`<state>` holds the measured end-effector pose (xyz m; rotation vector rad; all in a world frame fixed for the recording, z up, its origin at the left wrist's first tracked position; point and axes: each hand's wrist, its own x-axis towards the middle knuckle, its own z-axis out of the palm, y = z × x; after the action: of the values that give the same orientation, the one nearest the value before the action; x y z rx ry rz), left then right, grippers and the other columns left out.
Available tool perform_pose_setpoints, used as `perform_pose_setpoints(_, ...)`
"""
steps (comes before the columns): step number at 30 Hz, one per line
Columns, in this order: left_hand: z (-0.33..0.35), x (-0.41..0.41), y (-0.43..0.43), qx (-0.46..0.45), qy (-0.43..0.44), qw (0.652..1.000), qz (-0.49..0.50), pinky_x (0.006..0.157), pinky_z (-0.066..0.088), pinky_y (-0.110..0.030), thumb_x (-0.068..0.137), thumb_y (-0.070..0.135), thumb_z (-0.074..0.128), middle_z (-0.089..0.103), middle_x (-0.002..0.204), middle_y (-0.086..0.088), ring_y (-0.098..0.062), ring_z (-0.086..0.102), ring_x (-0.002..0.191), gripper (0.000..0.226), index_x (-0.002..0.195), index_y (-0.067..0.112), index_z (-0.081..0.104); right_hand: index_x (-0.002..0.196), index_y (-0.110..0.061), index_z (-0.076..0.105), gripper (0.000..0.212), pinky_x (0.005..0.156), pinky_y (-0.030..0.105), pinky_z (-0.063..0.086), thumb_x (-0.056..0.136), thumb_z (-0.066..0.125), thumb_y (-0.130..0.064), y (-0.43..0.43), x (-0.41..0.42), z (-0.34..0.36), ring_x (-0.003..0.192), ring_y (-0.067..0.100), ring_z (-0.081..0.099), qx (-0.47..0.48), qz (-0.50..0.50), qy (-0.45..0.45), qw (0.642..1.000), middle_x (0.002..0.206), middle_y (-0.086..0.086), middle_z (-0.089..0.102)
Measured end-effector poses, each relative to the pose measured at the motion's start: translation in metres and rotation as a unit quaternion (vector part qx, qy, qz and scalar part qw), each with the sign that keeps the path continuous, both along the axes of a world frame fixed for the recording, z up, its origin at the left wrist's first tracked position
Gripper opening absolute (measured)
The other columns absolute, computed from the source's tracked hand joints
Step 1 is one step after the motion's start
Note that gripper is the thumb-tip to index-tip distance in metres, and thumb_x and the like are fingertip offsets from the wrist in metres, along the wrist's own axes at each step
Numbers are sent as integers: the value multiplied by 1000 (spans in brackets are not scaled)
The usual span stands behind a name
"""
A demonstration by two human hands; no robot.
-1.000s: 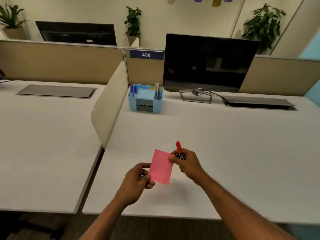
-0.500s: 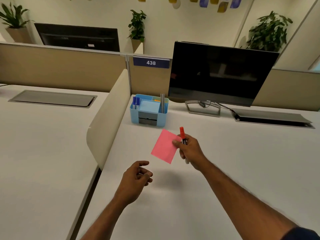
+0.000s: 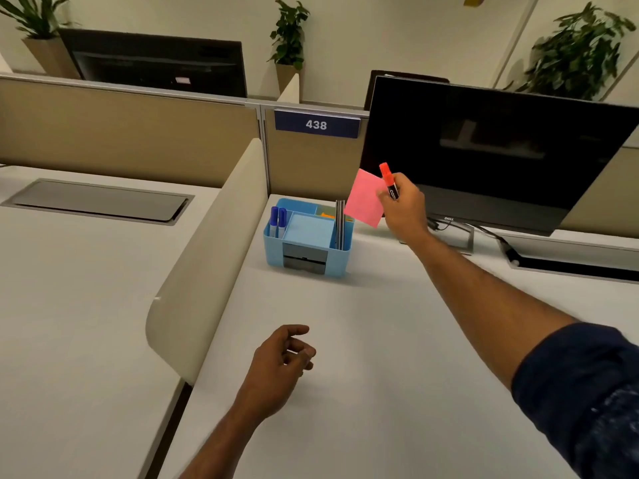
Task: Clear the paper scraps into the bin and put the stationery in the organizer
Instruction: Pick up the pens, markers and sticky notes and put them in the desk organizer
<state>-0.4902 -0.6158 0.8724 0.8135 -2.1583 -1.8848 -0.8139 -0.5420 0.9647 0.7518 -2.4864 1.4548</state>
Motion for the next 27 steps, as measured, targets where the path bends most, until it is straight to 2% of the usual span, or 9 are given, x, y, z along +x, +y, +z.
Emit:
perform_pose_setpoints(3, -6, -6, -6, -2, -10, 1000, 4, 73, 57, -30, 89, 14, 65, 72, 88, 1, -15, 72, 77, 27, 111, 29, 60, 107, -19, 55, 17, 67, 39, 56, 96, 53, -31, -27, -21, -3, 86, 23, 63, 37, -15, 67, 997, 94, 4, 63)
perform_pose_setpoints(7, -14, -13, -15, -12, -26, 1000, 8, 75, 56, -31, 89, 17, 66, 71, 88, 2, -13, 72, 76, 26, 111, 31, 60, 111, -15, 55, 21, 72, 33, 57, 96, 55, -29, -58, -39, -13, 92, 25, 64, 72, -8, 105, 992, 105, 9, 67)
perform_pose_setpoints(10, -17, -17, -18, -11, -28, 999, 12, 76, 56, -31, 89, 17, 66, 71, 88, 1, -13, 72, 77, 26, 111, 30, 60, 115, -15, 55, 24, 80, 38, 56, 95, 56, -28, -71, -43, -26, 98, 28, 65, 114, 13, 86, 990, 110, 11, 67)
perform_pose_setpoints(15, -21, -20, -19, -5, -32, 999, 13, 74, 55, -27, 89, 17, 66, 71, 89, 0, -14, 72, 78, 27, 112, 30, 60, 114, -15, 57, 21, 75, 28, 49, 95, 57, -25, -80, -46, -39, 98, 27, 65, 125, 57, 64, 988, 109, 12, 68)
perform_pose_setpoints(19, -24, -16, -19, -4, -39, 999, 14, 72, 55, -26, 89, 17, 66, 71, 88, 1, -14, 72, 78, 27, 112, 29, 60, 116, -16, 56, 22, 83, 32, 50, 95, 56, -23, -83, -49, -40, 101, 25, 62, 120, 84, 45, 988, 111, 11, 67)
perform_pose_setpoints(23, -26, -13, -21, -7, -44, 999, 18, 69, 53, -21, 89, 18, 66, 71, 88, 1, -13, 72, 78, 27, 112, 30, 59, 115, -16, 55, 19, 81, 32, 49, 96, 54, -22, -86, -54, -39, 93, 16, 55, 114, 84, 27, 990, 107, 9, 65)
perform_pose_setpoints(27, -26, -13, -22, -9, -47, 999, 19, 70, 53, -22, 89, 18, 67, 71, 89, 1, -13, 72, 78, 27, 113, 30, 59, 113, -14, 54, 18, 79, 31, 47, 97, 52, -23, -88, -59, -39, 93, 17, 55, 119, 102, 2, 988, 99, 2, 58)
